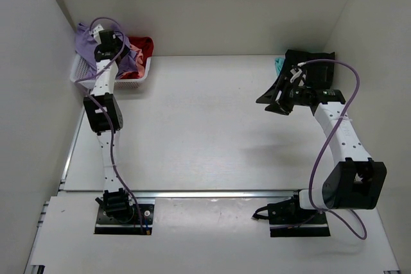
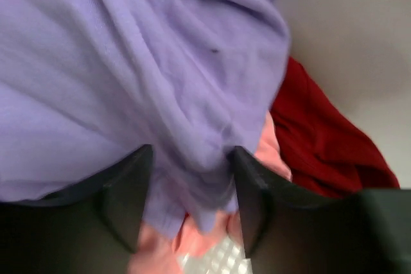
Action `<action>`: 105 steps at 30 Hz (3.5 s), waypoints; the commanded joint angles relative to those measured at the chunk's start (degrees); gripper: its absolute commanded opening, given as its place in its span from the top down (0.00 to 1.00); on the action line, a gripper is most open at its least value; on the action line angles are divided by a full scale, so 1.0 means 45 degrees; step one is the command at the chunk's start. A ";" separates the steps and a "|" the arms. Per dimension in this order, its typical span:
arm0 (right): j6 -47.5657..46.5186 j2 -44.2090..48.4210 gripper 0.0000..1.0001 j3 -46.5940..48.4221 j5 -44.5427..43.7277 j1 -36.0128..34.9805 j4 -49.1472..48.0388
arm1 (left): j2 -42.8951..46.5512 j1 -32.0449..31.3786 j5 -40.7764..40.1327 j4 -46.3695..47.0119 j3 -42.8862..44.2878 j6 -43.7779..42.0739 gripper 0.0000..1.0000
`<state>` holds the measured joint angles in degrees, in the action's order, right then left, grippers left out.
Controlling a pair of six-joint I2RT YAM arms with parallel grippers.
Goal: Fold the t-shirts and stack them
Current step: Grab crumpled tshirt from bin with the left arm, then move the tshirt to the center of the board, then flatten out the tshirt
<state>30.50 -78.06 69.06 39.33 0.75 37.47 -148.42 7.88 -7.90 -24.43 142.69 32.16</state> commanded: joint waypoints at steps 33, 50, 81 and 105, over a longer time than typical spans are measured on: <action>-0.0509 0.2288 0.48 -0.1673 -0.0654 0.0477 -0.2018 | 1.0812 -0.4268 0.8336 0.2265 -0.2608 0.4608 1.00; -0.2245 0.1997 0.43 -0.1655 -0.2196 -0.1397 -0.1103 | 1.4114 -0.3490 0.9665 0.6516 -1.9025 0.8162 0.39; -0.1974 0.2014 0.44 -0.4446 -0.2217 -0.0539 -0.1921 | 1.1032 -1.0832 0.2734 0.1442 -1.7571 0.6172 0.27; -0.1836 0.2971 0.44 -0.5346 -0.1787 -0.0539 -0.1922 | 0.8336 -1.1321 0.2088 0.1776 -1.5325 0.7032 0.42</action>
<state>21.69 -66.22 44.97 30.57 -1.43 30.39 -109.40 -42.26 2.44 -17.93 70.28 62.43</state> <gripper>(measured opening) 0.561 0.582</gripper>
